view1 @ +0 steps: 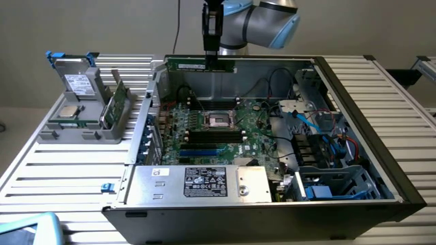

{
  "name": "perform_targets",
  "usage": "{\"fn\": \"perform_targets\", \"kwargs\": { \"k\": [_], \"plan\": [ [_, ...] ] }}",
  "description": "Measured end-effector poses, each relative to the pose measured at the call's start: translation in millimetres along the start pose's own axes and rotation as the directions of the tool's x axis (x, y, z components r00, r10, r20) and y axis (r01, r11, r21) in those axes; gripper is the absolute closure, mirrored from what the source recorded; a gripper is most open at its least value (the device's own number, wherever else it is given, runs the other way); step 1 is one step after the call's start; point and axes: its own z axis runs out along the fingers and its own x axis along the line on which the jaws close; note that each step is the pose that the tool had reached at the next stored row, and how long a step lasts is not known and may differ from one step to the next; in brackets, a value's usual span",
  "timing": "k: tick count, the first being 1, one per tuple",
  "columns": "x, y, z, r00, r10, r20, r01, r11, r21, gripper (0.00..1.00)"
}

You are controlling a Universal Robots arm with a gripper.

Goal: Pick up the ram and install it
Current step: 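Insert the ram into the slot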

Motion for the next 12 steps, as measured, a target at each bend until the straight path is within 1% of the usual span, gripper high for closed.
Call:
{"fn": "perform_targets", "kwargs": {
  "k": [5,10,12],
  "plan": [
    [0.0,-1.8,2.7,1.0000,0.000,-0.0002,0.000,1.0000,-0.0001,0.87],
    [0.1,-2.9,11.7,1.0000,-0.002,-0.0013,0.002,1.0000,0.0000,0.87],
    [0.1,-3.5,15.4,1.0000,-0.006,-0.0030,0.006,1.0000,-0.0001,0.87]
  ]
}}
